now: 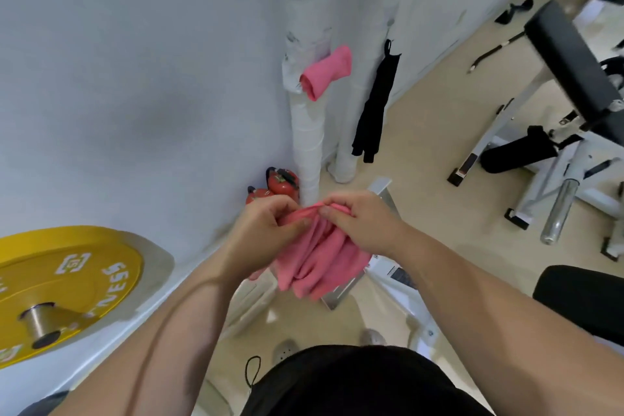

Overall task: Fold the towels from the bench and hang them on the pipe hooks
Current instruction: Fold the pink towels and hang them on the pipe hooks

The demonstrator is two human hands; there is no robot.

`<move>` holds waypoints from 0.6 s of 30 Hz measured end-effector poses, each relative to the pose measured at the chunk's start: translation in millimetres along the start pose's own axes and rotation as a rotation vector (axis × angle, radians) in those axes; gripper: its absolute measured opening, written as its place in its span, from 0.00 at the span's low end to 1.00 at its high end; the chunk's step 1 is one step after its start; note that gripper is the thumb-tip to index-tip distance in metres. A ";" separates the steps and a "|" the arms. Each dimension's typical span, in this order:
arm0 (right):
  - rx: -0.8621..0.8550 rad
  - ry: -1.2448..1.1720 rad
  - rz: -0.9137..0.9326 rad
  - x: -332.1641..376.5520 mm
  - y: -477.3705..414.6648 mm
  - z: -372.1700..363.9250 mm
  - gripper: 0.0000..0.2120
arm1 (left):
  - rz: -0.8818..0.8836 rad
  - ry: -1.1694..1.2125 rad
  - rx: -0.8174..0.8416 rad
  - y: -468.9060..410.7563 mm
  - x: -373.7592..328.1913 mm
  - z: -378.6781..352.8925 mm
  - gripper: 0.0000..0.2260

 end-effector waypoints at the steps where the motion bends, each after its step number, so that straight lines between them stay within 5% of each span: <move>1: -0.020 0.009 -0.004 -0.3 -8.3 7.8 0.07 | 0.025 -0.043 0.014 -4.4 8.7 5.4 0.08; 7: -0.086 -0.033 -0.116 -26.6 -60.0 63.2 0.09 | 0.273 0.126 -0.002 -17.3 54.8 23.0 0.11; 13: -0.218 -0.122 -0.237 -62.7 -92.3 119.9 0.09 | 0.338 0.480 -0.327 -52.4 35.1 -0.5 0.09; 18: -0.156 -0.585 -0.373 -85.7 -96.9 124.1 0.06 | 0.299 0.534 -0.397 -104.4 -14.0 -49.0 0.14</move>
Point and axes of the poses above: each hand's wrist, its own y-axis away from the middle knuckle, its own z-axis out of the back of the hand, x = y × z, the point moved 10 cm from there along -y, towards the middle knuckle, and after that the axes turned 6 degrees about -z, right-handed, at the moved point
